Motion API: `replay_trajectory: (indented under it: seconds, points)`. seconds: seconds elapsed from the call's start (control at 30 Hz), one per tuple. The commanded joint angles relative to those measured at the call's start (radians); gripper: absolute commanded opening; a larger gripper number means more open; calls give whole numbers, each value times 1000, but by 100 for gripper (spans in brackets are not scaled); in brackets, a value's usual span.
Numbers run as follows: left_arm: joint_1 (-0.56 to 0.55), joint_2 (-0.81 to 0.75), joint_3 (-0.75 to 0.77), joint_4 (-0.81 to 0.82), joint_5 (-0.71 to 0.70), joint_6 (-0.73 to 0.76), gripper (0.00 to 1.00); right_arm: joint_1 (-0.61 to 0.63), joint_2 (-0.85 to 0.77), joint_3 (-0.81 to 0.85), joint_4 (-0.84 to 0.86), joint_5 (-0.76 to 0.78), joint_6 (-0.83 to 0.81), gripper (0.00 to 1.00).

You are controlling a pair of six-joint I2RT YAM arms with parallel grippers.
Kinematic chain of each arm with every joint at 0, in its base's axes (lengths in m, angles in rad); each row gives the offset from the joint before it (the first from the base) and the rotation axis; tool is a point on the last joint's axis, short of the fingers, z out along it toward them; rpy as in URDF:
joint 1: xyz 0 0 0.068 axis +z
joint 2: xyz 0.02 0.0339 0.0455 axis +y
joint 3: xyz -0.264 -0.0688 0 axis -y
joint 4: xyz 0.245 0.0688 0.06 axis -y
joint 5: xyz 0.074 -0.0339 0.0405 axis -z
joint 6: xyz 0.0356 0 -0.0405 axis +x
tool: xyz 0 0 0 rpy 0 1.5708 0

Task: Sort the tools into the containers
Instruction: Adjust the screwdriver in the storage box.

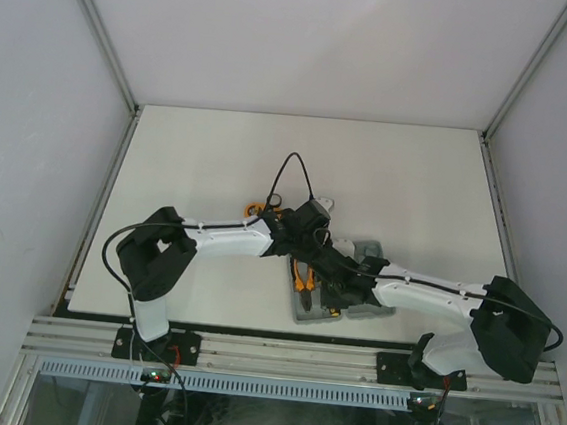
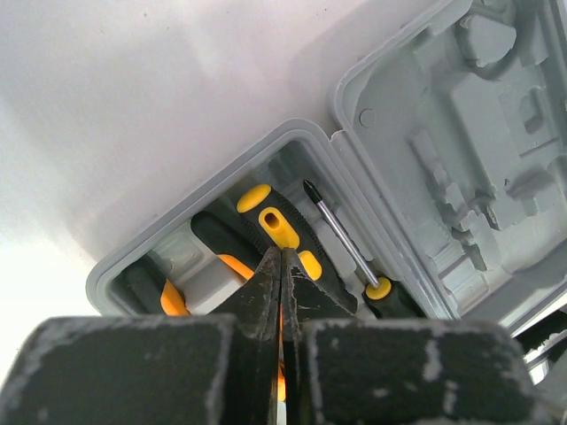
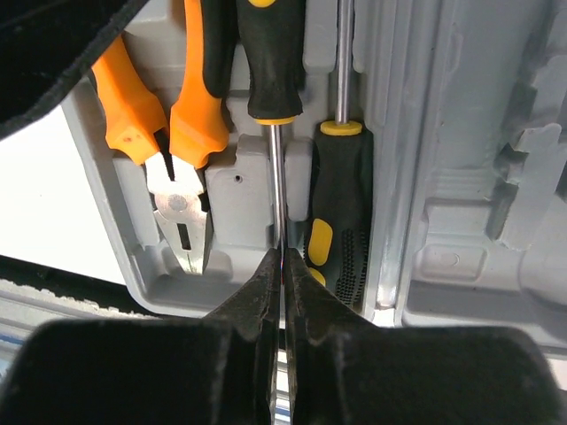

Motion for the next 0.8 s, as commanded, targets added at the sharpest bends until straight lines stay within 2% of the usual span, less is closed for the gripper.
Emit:
replay_trajectory:
  seconds: [0.0,0.5,0.77]
  points:
    - [-31,54,-27,-140,49,17,0,13,77,-16,-73,64,30,0]
    - [-51,71,-12,-141,69,15,0,63,292,-22,-29,64,59,0]
    - [-51,58,-15,-130,65,31,0,94,164,-35,83,7,2,0]
